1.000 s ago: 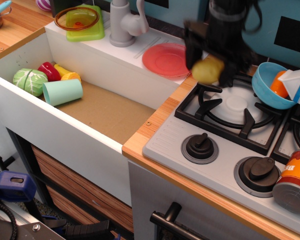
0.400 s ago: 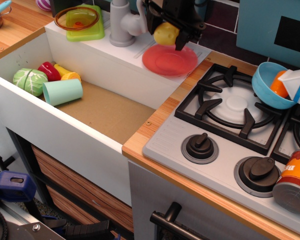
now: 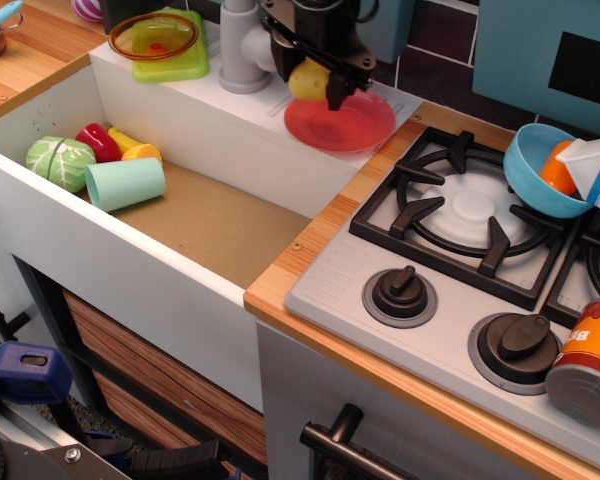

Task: Put potato on plate

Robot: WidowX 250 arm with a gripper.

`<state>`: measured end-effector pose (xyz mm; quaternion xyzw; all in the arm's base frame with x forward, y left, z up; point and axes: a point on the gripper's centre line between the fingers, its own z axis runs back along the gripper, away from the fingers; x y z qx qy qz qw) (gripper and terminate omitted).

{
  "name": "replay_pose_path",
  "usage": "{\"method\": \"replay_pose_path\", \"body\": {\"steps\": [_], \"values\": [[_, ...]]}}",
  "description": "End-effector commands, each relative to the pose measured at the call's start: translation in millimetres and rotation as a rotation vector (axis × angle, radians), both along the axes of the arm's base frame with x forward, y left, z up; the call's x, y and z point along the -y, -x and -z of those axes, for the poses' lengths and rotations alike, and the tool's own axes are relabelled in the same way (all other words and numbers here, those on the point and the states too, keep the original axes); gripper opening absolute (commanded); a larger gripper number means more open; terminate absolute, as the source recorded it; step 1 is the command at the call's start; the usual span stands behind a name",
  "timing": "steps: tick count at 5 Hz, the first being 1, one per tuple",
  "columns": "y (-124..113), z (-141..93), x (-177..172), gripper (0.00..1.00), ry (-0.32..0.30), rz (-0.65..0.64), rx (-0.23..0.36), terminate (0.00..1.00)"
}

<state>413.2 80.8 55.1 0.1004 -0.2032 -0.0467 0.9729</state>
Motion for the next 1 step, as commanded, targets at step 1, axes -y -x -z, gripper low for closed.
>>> {"method": "replay_pose_path", "body": {"steps": [1], "values": [[-8.2,-8.3,-9.9,1.00,0.019,0.073,0.073,1.00]]}}
